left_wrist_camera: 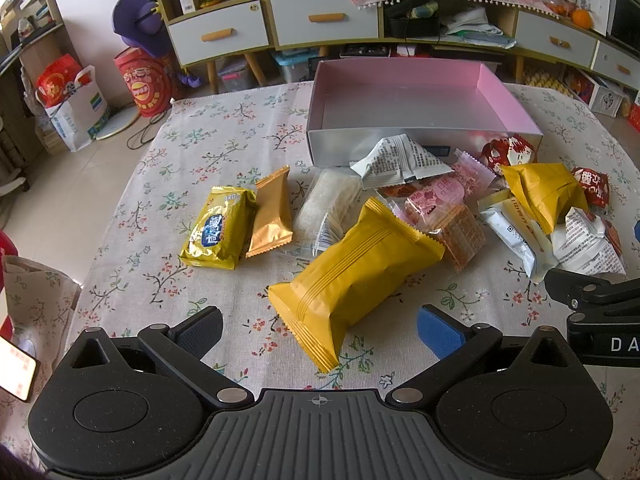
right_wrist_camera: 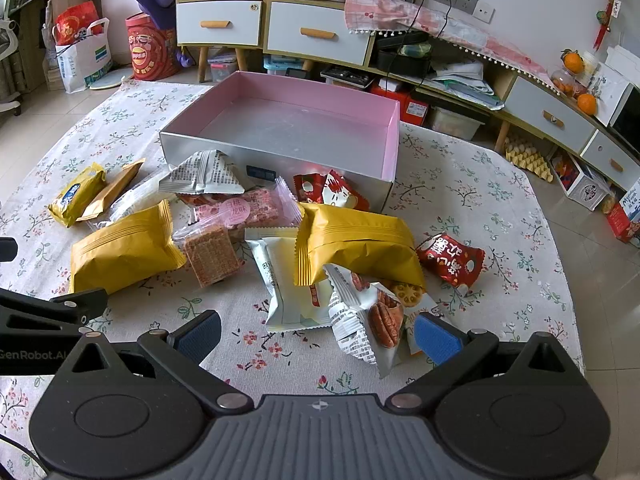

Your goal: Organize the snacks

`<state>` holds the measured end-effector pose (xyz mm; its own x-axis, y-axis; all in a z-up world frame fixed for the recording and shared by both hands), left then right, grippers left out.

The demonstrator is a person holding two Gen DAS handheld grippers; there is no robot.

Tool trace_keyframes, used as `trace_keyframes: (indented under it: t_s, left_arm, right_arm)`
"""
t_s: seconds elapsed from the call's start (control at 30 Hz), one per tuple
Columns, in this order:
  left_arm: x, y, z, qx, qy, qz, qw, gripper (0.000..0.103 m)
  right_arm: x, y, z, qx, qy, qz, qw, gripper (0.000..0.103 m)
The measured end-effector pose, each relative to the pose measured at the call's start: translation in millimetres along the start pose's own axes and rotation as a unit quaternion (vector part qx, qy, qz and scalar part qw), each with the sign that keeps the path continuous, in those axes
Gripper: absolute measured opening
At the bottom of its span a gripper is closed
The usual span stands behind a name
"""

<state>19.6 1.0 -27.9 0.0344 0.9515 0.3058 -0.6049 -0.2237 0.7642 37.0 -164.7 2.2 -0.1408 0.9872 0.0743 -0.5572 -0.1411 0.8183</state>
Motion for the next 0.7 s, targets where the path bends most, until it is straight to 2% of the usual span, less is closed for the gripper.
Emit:
trace_keyframes:
  t_s: [0.57, 0.7]
  left_arm:
    - [0.9, 1.1, -0.5, -0.011, -0.003, 0.004, 0.9999, 0.103]
    - [3.5, 0.8, 2.4, -0.024, -0.01, -0.002, 0.9997, 0.103]
  right_arm:
    - [-1.9, -1.3, 0.3, 0.009, 0.004, -0.005, 1.0, 0.082]
    - [-5.5, -5.2, 1.4, 0.023, -0.004, 0.017, 1.0, 0.082]
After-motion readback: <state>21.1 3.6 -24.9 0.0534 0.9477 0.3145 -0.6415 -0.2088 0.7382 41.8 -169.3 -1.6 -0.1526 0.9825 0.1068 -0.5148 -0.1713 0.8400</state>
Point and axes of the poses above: each gripper's, at about its wrist camera, not at the fingertips, and y roughly against the way its jaws point, x to its left, z to its top, the point moved 3 cm from there along -y, roughly the way its jaws point, and after that the axes turned 14 degrees about z, right-handed, at the moved point
